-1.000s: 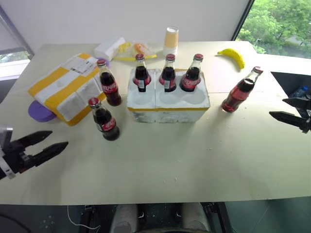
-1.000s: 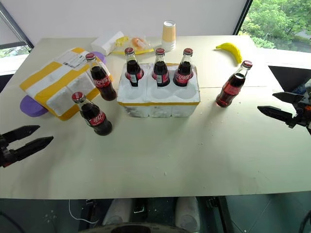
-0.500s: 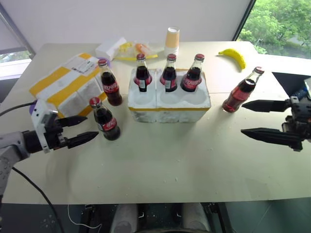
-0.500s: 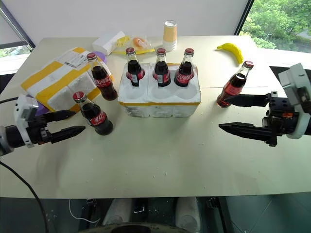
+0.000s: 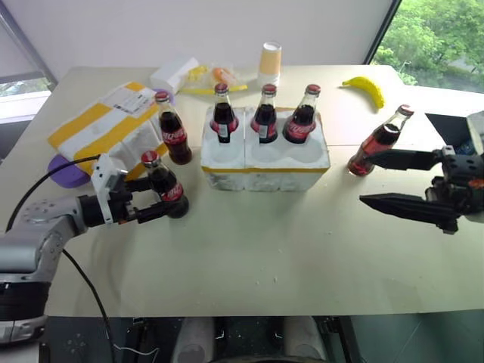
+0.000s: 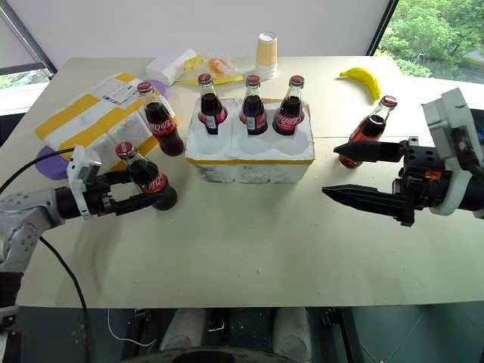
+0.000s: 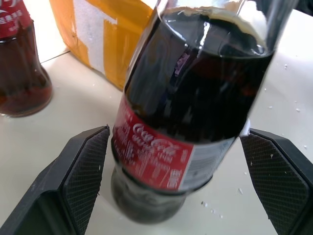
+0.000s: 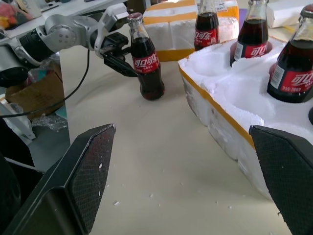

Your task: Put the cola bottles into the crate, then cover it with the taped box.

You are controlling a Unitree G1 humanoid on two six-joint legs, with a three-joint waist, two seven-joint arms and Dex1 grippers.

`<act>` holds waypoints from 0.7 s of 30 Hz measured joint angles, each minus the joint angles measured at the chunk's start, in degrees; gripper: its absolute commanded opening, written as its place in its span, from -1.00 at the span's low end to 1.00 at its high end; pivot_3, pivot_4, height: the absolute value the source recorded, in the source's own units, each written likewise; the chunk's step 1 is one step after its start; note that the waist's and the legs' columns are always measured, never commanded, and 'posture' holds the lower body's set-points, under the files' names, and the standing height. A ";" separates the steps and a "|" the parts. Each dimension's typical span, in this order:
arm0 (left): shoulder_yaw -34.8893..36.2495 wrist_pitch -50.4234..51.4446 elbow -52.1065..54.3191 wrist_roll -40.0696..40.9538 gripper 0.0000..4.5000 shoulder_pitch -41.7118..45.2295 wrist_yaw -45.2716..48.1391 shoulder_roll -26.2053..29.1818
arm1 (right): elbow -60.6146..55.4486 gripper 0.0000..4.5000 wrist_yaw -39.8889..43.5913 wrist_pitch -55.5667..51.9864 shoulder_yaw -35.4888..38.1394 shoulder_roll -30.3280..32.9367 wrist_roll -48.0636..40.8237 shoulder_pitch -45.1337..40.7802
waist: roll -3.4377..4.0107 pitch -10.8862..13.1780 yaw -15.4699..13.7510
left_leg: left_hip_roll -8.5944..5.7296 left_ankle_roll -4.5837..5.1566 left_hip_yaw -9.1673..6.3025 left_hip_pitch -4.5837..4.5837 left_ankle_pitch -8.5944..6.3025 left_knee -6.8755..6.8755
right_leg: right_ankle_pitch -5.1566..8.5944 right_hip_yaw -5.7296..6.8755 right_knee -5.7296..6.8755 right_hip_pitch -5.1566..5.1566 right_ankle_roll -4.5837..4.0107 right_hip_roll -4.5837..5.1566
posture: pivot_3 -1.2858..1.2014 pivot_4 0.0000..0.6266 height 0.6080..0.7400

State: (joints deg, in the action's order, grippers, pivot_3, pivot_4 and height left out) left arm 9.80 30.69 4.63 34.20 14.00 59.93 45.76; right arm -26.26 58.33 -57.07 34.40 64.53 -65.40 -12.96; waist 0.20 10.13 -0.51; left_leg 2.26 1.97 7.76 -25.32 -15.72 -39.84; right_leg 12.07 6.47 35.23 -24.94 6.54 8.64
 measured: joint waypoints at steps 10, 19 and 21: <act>-0.29 0.20 -0.08 -0.45 0.22 1.66 -0.07 -1.35 | -1.14 1.00 -2.33 0.05 -2.37 0.00 -2.96 -1.40 | -0.01 0.00 -0.26 | -0.01 0.09 -0.03 -0.01 -0.05 -0.14 | 0.00 0.01 -0.01 0.10 0.00 0.01 | 0.03 -0.52 1.00; -1.32 5.25 -0.04 0.33 0.22 4.84 1.33 0.24 | -1.38 1.00 -2.61 1.15 -4.04 -0.41 -2.85 -1.34 | -0.10 0.06 -0.29 | -0.01 0.10 -0.05 -0.04 -0.05 -0.15 | 0.00 0.02 0.00 0.09 0.00 0.00 | 0.03 -0.52 1.00; -2.00 8.14 0.00 1.55 0.22 8.15 2.25 0.62 | -1.53 1.00 -2.57 1.42 -4.44 -0.51 -2.78 -1.07 | -0.22 0.13 -0.40 | -0.02 0.10 -0.07 -0.08 -0.04 -0.18 | 0.00 0.03 0.00 0.09 0.01 -0.01 | 0.03 -0.52 1.00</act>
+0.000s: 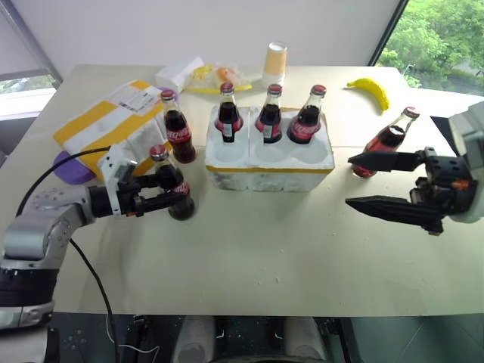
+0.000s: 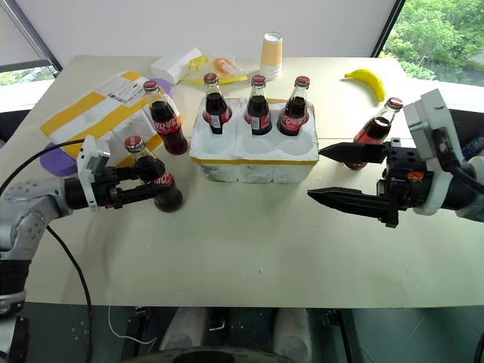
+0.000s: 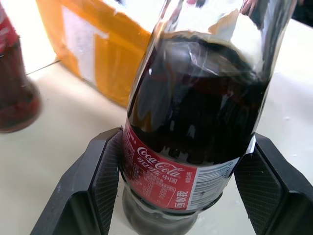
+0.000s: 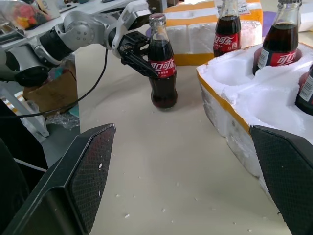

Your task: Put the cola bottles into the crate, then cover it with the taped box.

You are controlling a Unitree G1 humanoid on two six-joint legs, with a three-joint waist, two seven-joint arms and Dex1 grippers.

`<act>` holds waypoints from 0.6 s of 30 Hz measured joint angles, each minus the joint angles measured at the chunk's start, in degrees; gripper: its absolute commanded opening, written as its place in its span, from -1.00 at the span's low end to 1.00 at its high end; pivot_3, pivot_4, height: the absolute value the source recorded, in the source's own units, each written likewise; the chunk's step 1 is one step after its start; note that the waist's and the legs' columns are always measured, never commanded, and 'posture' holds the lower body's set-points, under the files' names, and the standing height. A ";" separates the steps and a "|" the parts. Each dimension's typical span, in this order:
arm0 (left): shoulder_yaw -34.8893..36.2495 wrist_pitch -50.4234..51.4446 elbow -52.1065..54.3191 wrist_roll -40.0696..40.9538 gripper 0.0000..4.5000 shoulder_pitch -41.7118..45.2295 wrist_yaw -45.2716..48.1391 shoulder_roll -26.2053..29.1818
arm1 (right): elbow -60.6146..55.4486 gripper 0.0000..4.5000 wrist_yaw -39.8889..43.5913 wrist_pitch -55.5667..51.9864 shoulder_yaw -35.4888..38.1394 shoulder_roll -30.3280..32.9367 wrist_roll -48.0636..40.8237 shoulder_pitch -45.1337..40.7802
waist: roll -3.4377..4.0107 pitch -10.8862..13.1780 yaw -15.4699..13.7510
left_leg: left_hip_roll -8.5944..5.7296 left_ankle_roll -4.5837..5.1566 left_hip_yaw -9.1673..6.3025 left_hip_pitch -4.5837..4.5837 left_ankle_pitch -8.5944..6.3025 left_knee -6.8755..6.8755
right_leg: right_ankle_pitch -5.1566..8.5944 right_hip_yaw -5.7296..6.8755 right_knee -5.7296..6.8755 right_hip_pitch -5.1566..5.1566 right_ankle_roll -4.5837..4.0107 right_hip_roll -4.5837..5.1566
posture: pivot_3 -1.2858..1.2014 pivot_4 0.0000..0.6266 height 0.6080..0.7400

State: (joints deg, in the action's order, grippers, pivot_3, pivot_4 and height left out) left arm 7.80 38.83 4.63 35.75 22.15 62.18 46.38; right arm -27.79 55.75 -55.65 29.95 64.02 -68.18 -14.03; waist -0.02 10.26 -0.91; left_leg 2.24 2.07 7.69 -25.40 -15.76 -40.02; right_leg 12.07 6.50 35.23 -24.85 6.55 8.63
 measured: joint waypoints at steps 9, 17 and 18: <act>-3.17 6.28 -0.68 3.12 0.22 19.83 5.79 1.22 | -0.22 1.00 0.78 1.54 -0.16 -0.86 1.07 2.90 | -0.13 0.08 0.13 | -0.29 0.00 -0.02 0.02 0.01 -0.01 | -0.02 0.01 -0.01 0.08 0.07 0.01 | 0.03 -0.52 1.00; -9.14 4.08 -11.98 -0.49 0.22 31.95 8.48 -3.84 | -0.26 1.00 2.55 5.17 0.98 -2.81 4.49 7.72 | -0.15 0.08 0.10 | -0.32 -0.01 -0.03 0.04 0.03 -0.04 | -0.04 0.01 0.00 0.11 0.13 0.00 | 0.03 -0.52 1.00; -9.36 3.31 -13.69 -1.31 0.22 32.42 8.77 -4.33 | -0.31 1.00 2.55 5.45 1.15 -2.97 4.54 8.20 | -0.15 0.09 0.13 | -0.32 0.00 -0.02 0.03 0.03 -0.03 | -0.04 0.01 -0.01 0.11 0.13 0.00 | 0.03 -0.52 1.00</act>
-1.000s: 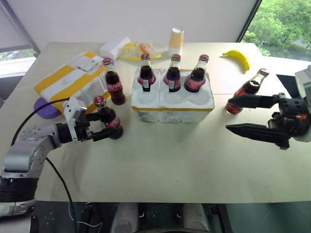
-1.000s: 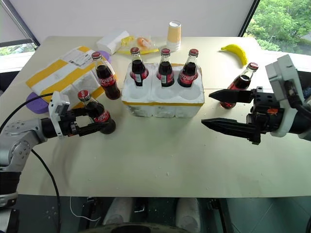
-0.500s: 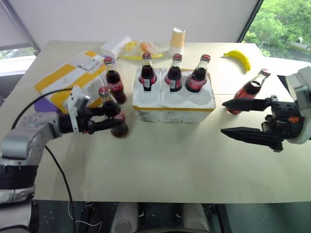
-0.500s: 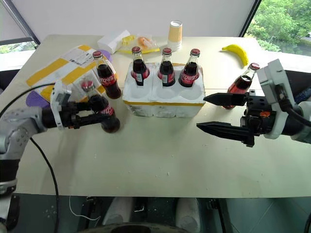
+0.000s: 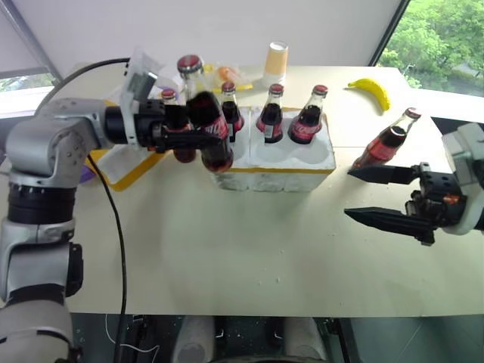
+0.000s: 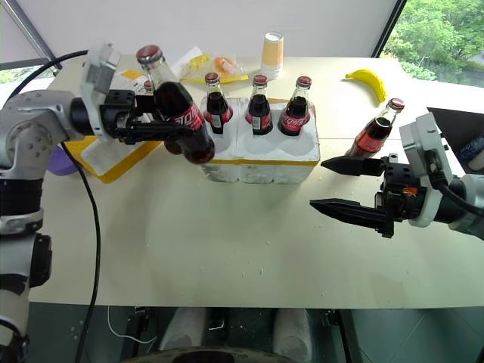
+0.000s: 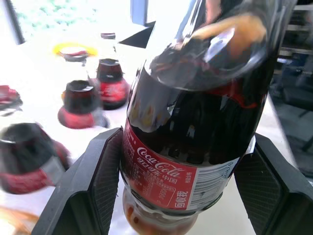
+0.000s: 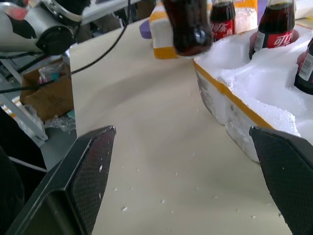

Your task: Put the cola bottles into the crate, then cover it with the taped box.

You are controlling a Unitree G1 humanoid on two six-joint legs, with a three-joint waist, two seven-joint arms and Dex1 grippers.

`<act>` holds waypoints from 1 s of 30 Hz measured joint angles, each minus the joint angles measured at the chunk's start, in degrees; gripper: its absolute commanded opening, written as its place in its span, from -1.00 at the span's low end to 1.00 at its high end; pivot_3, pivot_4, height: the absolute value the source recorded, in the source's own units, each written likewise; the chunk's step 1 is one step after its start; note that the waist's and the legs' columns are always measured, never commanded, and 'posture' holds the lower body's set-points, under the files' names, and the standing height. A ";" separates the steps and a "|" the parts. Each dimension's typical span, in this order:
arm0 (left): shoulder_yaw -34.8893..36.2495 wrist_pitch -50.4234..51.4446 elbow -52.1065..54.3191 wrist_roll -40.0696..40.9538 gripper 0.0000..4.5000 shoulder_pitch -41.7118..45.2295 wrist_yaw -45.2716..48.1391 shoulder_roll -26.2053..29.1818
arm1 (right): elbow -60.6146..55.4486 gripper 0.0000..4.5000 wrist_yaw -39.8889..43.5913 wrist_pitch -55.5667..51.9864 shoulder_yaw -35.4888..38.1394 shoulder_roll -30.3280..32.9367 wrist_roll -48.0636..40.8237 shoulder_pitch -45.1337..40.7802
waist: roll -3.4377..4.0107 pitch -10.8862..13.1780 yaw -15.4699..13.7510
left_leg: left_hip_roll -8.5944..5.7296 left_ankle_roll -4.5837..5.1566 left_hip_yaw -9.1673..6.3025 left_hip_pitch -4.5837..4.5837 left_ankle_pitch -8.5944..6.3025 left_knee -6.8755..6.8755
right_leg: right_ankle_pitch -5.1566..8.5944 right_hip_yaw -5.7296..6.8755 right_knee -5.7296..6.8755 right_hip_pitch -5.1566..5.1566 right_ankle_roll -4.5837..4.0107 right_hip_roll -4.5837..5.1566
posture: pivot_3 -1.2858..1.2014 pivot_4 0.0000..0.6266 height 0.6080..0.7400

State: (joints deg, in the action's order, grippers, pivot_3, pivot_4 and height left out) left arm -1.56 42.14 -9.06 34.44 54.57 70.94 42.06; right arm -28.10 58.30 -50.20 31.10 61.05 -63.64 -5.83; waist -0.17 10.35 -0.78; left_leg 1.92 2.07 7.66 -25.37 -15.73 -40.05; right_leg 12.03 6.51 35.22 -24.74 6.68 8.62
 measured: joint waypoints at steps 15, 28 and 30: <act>-1.05 -2.66 -13.33 -2.32 0.22 13.99 3.28 -11.97 | -1.07 1.00 0.28 3.08 4.17 -2.50 1.55 6.62 | -0.30 0.18 0.06 | -0.02 0.02 -0.03 0.02 0.00 -0.05 | -0.04 0.00 0.02 0.03 0.10 0.00 | 0.03 -0.52 1.00; -6.69 -16.93 -31.92 -14.57 0.22 17.72 5.02 -22.17 | -2.82 1.00 -1.82 4.39 6.82 -3.81 1.55 9.25 | -0.43 0.27 -0.12 | -0.04 0.05 -0.09 -0.04 -0.02 -0.07 | -0.05 0.01 -0.01 0.02 0.10 0.03 | 0.03 -0.52 1.00; -6.69 -18.84 -34.04 -15.61 0.22 18.81 5.20 -23.21 | -3.31 1.00 -2.29 4.40 7.12 -3.94 1.54 9.65 | -0.43 0.27 -0.09 | -0.04 0.07 -0.09 -0.03 -0.02 -0.07 | -0.05 0.01 -0.01 0.02 0.10 0.05 | 0.03 -0.52 1.00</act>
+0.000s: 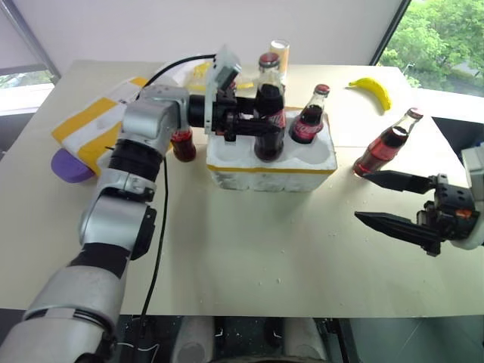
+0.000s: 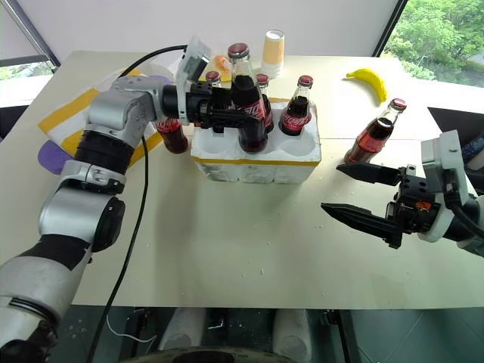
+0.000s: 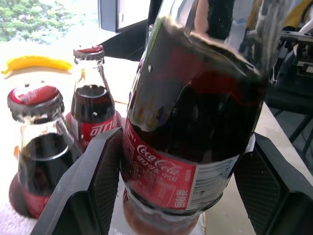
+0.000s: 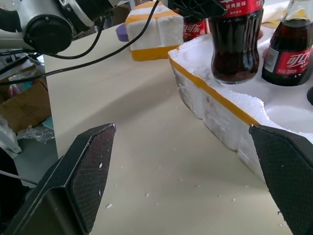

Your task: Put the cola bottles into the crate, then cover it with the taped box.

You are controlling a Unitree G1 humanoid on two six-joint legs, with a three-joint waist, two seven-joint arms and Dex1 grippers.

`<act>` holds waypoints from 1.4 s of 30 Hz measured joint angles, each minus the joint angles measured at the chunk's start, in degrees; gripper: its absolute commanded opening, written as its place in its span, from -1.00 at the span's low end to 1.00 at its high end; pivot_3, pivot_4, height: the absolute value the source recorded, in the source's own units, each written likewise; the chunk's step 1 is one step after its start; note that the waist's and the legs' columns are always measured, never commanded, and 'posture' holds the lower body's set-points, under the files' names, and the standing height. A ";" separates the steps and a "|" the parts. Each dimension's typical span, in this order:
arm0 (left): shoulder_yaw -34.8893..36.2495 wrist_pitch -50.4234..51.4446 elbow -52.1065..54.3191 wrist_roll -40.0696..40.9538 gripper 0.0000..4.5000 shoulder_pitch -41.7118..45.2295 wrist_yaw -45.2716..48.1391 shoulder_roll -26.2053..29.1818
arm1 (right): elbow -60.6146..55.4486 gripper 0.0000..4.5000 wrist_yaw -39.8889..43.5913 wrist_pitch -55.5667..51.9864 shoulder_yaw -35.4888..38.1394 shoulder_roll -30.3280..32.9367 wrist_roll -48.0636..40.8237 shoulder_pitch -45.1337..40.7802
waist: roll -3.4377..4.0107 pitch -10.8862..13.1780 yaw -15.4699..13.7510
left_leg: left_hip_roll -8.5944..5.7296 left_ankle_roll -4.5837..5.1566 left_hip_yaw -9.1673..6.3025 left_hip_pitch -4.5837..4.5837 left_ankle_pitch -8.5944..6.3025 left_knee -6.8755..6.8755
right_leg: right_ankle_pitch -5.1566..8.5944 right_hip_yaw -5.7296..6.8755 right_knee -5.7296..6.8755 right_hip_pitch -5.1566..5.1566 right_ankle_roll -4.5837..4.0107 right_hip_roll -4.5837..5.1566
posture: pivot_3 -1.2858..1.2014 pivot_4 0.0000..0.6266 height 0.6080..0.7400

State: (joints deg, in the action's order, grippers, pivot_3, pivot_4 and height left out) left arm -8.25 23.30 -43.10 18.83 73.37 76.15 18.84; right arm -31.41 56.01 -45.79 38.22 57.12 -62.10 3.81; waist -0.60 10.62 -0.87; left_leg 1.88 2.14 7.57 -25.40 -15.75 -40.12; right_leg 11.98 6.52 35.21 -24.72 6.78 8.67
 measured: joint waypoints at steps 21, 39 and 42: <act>-2.09 -12.75 -15.13 -12.45 0.99 1.44 0.53 -5.48 | -2.17 1.00 -7.71 0.41 0.15 -0.97 0.07 -0.53 | -0.01 0.01 0.08 | 0.01 0.18 -0.01 0.00 -0.11 0.00 | 0.00 0.00 0.01 -0.02 -0.01 0.00 | 0.03 -0.52 1.00; 14.86 21.30 48.22 0.16 0.99 -29.07 -9.11 20.99 | 2.13 1.00 -8.85 0.64 -9.93 -0.39 3.57 -11.33 | 0.07 -0.01 0.42 | 0.09 0.00 -0.01 0.13 0.00 0.00 | 0.00 -0.04 0.07 0.09 0.00 0.00 | 0.03 -0.52 1.00; 21.66 28.81 57.89 2.15 0.99 -38.79 -15.99 23.14 | 3.27 1.00 -8.34 0.63 -10.73 -0.33 4.46 -12.32 | 0.03 0.00 -0.15 | 0.12 0.00 -0.13 0.11 0.00 -0.02 | 0.00 -0.01 0.07 0.16 0.00 0.00 | 0.03 -0.52 1.00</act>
State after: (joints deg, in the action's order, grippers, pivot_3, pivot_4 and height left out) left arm 13.41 52.11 14.79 20.98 34.58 60.16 41.98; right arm -28.14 47.67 -45.16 27.49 56.78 -57.64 -8.50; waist -0.56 10.62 -1.02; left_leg 2.01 2.14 7.44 -25.29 -15.75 -40.14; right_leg 11.98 6.51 35.28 -24.56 6.77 8.67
